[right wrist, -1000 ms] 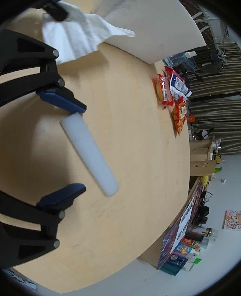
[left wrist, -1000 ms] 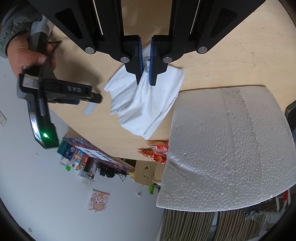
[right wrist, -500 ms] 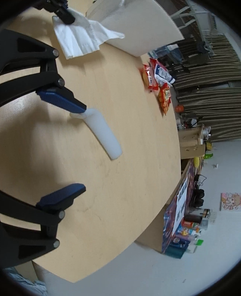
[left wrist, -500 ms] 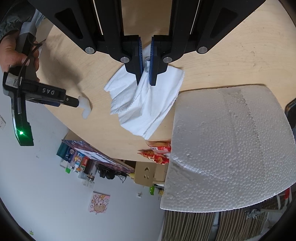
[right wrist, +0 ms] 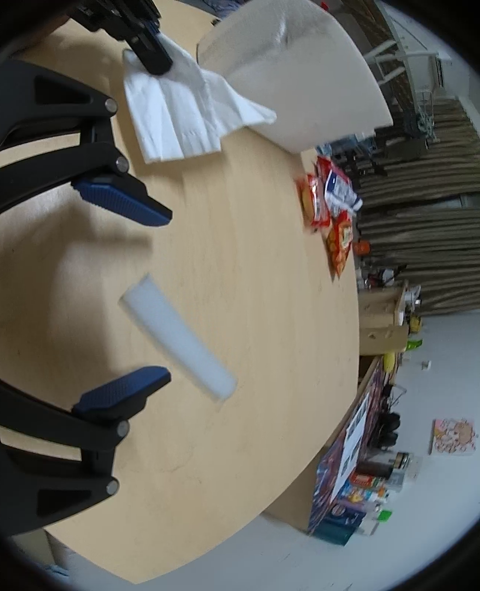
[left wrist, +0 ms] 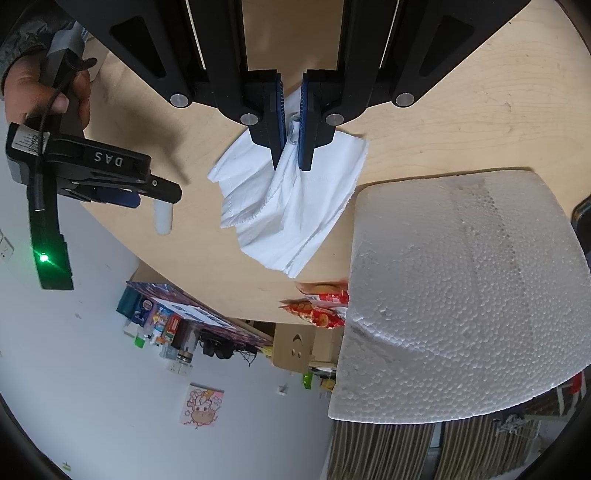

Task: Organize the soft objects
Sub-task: 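Hold the cloth up with the left tool while the right tool grasps the white foam tube, then lift the white foam tube with the right tool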

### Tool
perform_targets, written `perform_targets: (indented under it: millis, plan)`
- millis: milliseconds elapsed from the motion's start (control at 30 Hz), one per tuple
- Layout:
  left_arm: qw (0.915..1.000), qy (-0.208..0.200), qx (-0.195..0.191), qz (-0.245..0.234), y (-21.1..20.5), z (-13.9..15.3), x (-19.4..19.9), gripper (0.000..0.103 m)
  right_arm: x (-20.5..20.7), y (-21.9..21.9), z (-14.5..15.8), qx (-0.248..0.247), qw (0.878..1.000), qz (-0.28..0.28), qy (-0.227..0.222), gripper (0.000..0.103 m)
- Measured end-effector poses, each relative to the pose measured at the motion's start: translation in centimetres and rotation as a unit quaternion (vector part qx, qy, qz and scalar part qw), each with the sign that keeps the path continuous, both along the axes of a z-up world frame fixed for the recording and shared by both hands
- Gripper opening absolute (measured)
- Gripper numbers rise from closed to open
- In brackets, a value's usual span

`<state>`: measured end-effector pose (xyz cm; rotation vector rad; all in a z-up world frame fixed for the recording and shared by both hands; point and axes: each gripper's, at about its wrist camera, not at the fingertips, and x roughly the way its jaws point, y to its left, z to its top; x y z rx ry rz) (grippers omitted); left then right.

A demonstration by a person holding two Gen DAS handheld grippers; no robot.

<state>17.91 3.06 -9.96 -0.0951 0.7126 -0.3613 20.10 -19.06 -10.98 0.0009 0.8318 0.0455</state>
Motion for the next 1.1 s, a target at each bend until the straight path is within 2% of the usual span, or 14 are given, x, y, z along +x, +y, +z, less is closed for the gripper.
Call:
perform_targets:
  millis: [200, 300, 367, 567, 700, 733, 767, 800, 1100]
  plan:
    - [1.0000, -0.003, 0.002, -0.004, -0.2, 0.1, -0.2, 0.007, 0.8, -1.0, -0.6, 0.002, 1.000, -0.030, 0.007, 0.080]
    - [1.0000, -0.004, 0.002, -0.002, -0.2, 0.0, -0.3, 0.007, 1.3, -1.0, -0.8, -0.005, 0.999, -0.039, 0.010, 0.066]
    - [1.0000, -0.004, 0.001, -0.001, -0.2, 0.1, -0.3, 0.007, 1.3, -1.1, -0.7, 0.000, 0.999, -0.045, 0.008, 0.051]
    - [1.0000, -0.009, 0.000, -0.002, -0.1, 0.2, -0.6, 0.007, 1.4, -0.2, -0.7, -0.018, 0.998, -0.051, 0.013, 0.050]
    - [0.9999, -0.010, -0.005, -0.002, 0.3, 0.4, -1.0, 0.007, 1.6, -0.8, -0.6, 0.007, 0.998, -0.067, 0.018, 0.050]
    - [0.9999, -0.012, -0.006, -0.002, 0.3, 0.4, -1.2, 0.007, 1.7, -1.0, -0.5, 0.020, 0.997, -0.069, 0.016, 0.047]
    - [0.9999, -0.013, -0.006, -0.002, 0.4, 0.5, -1.3, 0.007, 1.8, -1.1, -0.5, 0.028, 0.997, -0.073, 0.013, 0.037]
    - [0.9999, -0.014, -0.006, -0.002, 0.4, 0.5, -1.3, 0.007, 1.7, -1.2, -0.5, 0.030, 0.996, -0.079, 0.009, 0.033]
    - [0.9998, -0.018, -0.008, -0.007, 0.5, 0.7, -1.8, 0.007, 0.9, -2.4, -0.2, 0.069, 0.995, -0.072, -0.005, 0.022]
